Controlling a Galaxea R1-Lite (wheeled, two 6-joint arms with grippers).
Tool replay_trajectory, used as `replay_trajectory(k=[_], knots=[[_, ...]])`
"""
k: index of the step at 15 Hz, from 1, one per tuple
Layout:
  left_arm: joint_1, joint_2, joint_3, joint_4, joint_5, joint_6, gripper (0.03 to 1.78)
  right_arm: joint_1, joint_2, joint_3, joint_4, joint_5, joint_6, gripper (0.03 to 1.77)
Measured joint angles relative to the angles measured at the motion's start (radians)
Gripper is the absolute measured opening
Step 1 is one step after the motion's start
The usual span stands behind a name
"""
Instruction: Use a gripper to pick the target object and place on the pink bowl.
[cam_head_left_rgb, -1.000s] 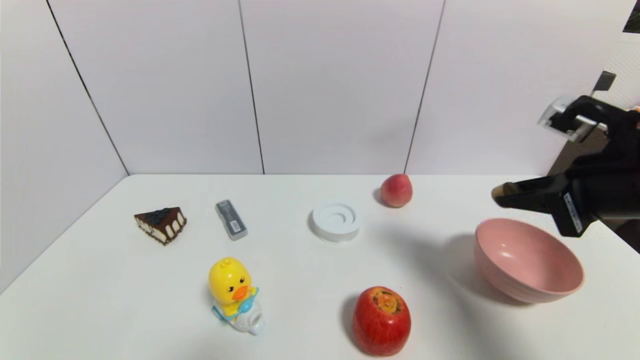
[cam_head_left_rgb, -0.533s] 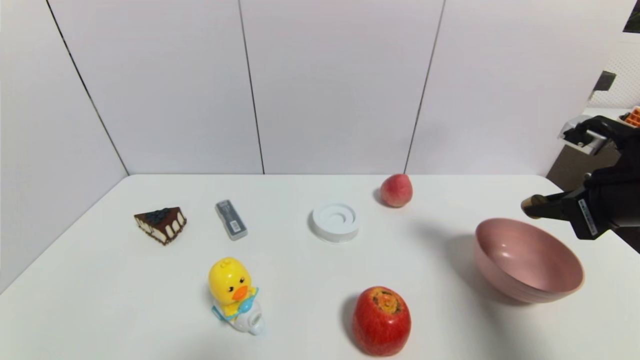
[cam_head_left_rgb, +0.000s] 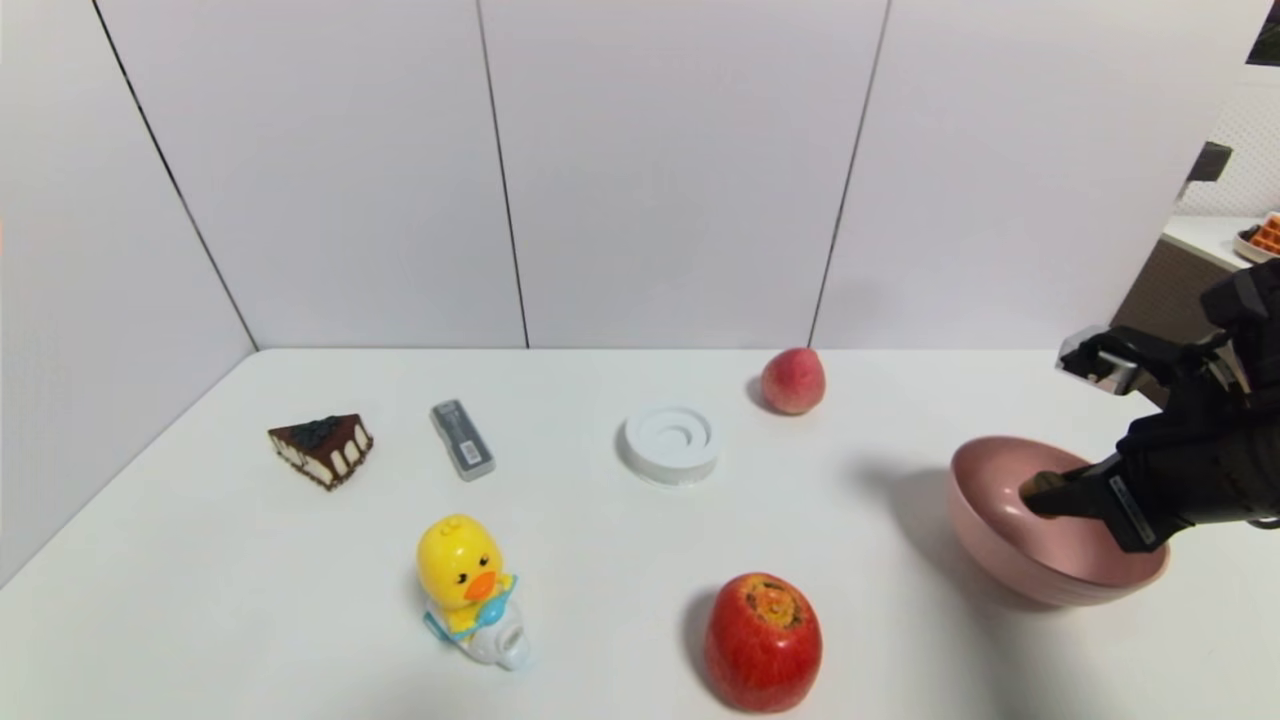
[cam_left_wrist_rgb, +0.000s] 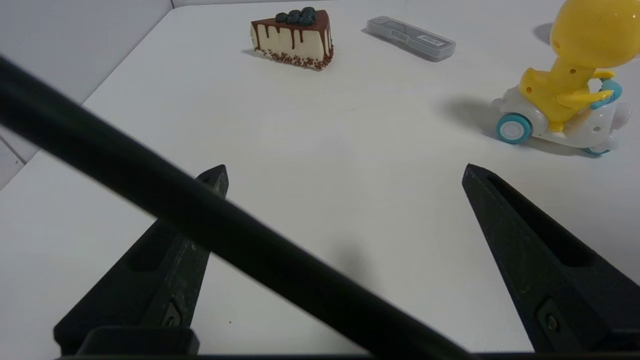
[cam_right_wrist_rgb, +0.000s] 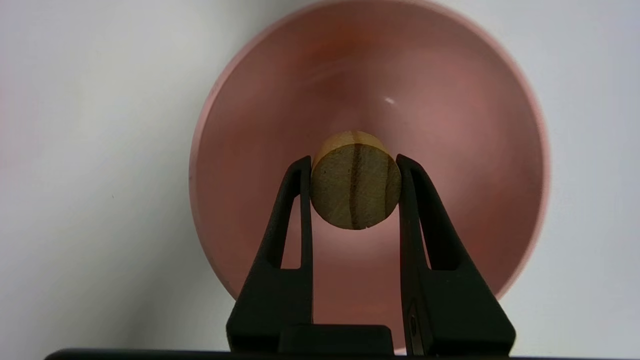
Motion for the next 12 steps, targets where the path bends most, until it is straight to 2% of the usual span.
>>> replay_trajectory(k=[4, 7, 12], knots=[[0.0, 0.0, 0.0, 0.0, 0.001, 0.0, 1.69, -0.012, 0.02, 0.016, -0.002, 0.0, -0.056, 0.47], [0.0, 0.0, 0.0, 0.0, 0.0, 0.0, 1.69, -0.014, 0.018, 0.018, -0.005, 0.0, -0.055, 0.87], [0.0, 0.0, 0.0, 0.0, 0.0, 0.001, 1.69, -0.016, -0.04, 0.005, -0.011, 0.002, -0.025, 1.27]])
